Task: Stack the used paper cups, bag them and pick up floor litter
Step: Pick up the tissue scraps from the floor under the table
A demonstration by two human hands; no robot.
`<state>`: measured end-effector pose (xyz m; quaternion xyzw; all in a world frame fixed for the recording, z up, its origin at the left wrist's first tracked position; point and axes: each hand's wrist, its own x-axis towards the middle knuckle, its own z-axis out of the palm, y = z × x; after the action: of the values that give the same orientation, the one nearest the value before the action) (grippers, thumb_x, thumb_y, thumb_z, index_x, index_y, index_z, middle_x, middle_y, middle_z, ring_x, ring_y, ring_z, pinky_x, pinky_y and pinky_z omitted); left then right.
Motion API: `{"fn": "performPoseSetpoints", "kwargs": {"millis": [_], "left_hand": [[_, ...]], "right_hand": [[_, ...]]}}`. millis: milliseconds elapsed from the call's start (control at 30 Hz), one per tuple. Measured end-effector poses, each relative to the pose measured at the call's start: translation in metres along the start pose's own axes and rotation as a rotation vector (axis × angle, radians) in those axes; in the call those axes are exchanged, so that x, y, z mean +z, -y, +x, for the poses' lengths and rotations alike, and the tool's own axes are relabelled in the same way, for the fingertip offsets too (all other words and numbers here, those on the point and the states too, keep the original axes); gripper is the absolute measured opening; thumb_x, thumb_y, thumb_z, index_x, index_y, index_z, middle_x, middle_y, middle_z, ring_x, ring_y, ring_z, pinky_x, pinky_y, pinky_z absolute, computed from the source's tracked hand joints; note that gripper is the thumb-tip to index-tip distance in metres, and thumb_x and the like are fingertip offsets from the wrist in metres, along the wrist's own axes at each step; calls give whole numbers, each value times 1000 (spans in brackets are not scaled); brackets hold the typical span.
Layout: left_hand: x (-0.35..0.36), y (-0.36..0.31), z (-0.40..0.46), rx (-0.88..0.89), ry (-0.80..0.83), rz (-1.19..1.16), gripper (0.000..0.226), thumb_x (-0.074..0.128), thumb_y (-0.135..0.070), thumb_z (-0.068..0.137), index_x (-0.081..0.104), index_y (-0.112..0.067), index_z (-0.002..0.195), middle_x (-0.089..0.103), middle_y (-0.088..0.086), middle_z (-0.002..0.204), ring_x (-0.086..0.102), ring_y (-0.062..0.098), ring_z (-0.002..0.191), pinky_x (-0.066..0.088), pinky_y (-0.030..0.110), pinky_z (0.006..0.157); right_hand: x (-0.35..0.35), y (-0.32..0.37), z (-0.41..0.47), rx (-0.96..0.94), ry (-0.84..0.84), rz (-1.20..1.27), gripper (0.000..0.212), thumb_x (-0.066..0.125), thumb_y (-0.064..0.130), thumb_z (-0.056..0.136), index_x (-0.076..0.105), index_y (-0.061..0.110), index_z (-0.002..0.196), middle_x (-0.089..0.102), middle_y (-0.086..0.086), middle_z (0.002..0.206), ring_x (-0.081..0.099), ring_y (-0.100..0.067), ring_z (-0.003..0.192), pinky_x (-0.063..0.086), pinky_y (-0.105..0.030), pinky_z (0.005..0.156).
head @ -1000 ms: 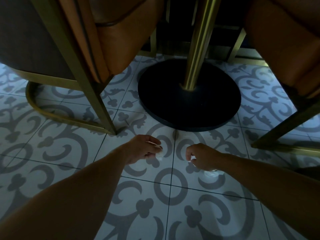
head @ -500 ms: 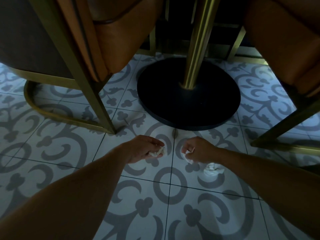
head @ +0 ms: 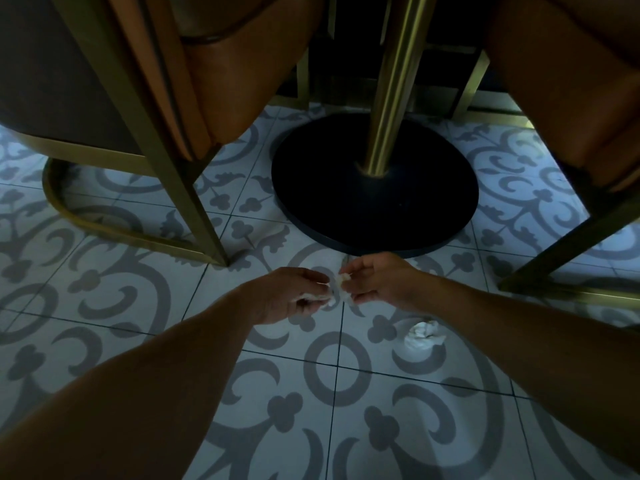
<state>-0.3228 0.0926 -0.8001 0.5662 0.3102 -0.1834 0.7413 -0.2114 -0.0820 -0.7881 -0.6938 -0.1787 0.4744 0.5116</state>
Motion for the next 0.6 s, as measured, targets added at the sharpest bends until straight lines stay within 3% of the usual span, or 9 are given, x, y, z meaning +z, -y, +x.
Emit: {"fn": "performPoseSetpoints", "kwargs": {"millis": [67, 167, 300, 400, 467, 533, 600], "left_hand": [[5, -3, -3, -14, 48, -38, 21, 54, 5, 93, 62, -2, 111, 67, 18, 104, 68, 24, 94, 60, 31, 79], [11, -4, -2, -108, 59, -183, 20, 44, -4, 99, 57, 4, 112, 64, 25, 109, 66, 33, 100, 59, 44, 83], [17, -7, 1, -220, 84, -281, 48, 37, -36, 104, 53, 3, 127, 61, 28, 120, 65, 37, 99, 58, 49, 81], [21, -8, 5, -239, 85, -299, 61, 45, -48, 99, 50, 4, 131, 59, 28, 126, 66, 39, 102, 60, 50, 82], [25, -9, 4, -229, 57, -246, 59, 50, -47, 97, 53, 6, 124, 62, 26, 114, 68, 36, 94, 61, 47, 80], [29, -9, 2, -210, 20, -175, 50, 50, -45, 98, 56, 4, 109, 64, 21, 94, 67, 31, 81, 63, 37, 64], [32, -7, 2, -197, 30, -75, 49, 44, -46, 101, 55, 1, 97, 64, 16, 73, 63, 25, 69, 53, 26, 46]], "right_hand": [[6, 2, 1, -19, 26, -16, 23, 75, 4, 79, 66, 6, 100, 71, -14, 95, 69, -24, 85, 59, -33, 80], [15, 5, 3, -35, 5, -81, 18, 77, 8, 78, 67, 9, 94, 71, -9, 84, 67, -18, 74, 56, -29, 72], [24, 7, 5, -35, -68, -244, 21, 81, 20, 75, 72, 11, 92, 69, -2, 78, 60, -6, 59, 47, -22, 57], [26, 8, 4, -45, -95, -343, 16, 82, 22, 74, 72, 14, 84, 67, 6, 75, 61, 4, 56, 46, -14, 55], [27, 8, 4, -38, -129, -407, 20, 84, 22, 71, 70, 12, 80, 70, -1, 80, 64, -5, 68, 53, -22, 65], [28, 7, 4, -36, -156, -489, 26, 87, 26, 67, 69, 10, 76, 71, -10, 82, 63, -14, 71, 55, -33, 73], [28, 4, 5, -59, -155, -536, 23, 87, 27, 66, 67, 16, 67, 69, -10, 73, 60, -18, 66, 55, -38, 69]]}}
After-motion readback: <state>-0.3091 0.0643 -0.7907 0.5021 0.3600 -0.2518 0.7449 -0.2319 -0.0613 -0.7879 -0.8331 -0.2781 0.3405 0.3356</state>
